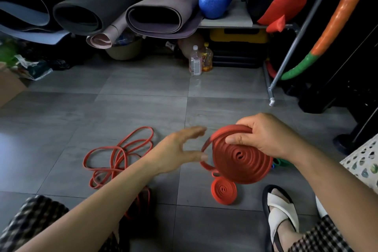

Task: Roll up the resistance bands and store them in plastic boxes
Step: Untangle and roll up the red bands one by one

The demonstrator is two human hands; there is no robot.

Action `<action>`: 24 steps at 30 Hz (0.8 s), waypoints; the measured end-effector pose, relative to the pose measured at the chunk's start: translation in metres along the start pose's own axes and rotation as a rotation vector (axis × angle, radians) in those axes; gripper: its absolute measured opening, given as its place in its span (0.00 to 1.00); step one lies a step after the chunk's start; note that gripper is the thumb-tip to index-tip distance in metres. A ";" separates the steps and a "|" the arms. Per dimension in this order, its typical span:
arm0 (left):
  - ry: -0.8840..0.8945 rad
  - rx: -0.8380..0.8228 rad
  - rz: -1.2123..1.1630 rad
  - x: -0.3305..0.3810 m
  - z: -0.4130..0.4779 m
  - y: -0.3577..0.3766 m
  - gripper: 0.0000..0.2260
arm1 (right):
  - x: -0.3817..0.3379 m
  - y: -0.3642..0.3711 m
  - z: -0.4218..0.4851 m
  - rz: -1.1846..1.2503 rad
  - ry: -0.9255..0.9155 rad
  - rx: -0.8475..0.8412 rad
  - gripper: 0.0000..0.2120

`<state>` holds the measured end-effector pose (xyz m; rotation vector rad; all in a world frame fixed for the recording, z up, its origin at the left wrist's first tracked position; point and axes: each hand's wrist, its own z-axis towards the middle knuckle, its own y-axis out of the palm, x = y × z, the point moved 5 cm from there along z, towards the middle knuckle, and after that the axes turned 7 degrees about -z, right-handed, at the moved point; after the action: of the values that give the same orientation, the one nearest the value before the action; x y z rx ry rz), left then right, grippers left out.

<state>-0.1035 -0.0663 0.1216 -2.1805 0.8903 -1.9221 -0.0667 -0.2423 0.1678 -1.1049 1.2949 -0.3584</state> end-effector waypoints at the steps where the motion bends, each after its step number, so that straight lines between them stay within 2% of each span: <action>1: 0.080 0.037 -0.037 0.009 0.002 0.001 0.27 | -0.003 0.003 0.000 -0.025 -0.012 -0.014 0.09; 5: 0.110 0.094 -0.319 0.020 0.006 0.013 0.14 | -0.007 0.012 0.001 -0.061 -0.031 -0.054 0.06; 7: 0.071 0.080 -0.363 0.022 0.007 0.015 0.10 | -0.007 0.012 0.001 -0.074 -0.029 -0.062 0.07; 12: -0.192 0.057 -0.545 0.008 0.005 0.016 0.02 | -0.001 0.013 0.002 -0.008 0.041 -0.063 0.11; 14: -0.258 0.012 -0.639 0.003 0.002 0.019 0.02 | 0.003 0.013 0.003 0.116 0.101 -0.053 0.12; 18: -0.315 -0.055 -0.819 -0.003 -0.002 0.023 0.11 | 0.011 0.011 0.005 0.447 0.182 0.039 0.24; 20: -0.336 -0.026 -0.941 -0.006 -0.003 0.028 0.13 | 0.015 0.013 0.006 0.578 0.225 0.086 0.19; 22: -0.355 0.038 -1.076 -0.009 -0.004 0.034 0.13 | 0.021 0.016 0.009 0.648 0.250 0.155 0.08; 24: -0.336 0.127 -1.209 -0.011 -0.004 0.041 0.14 | 0.025 0.020 0.010 0.696 0.277 0.229 0.04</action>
<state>-0.1226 -0.0934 0.0947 -3.1063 -0.7913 -1.6393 -0.0569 -0.2470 0.1355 -0.3725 1.7420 -0.1283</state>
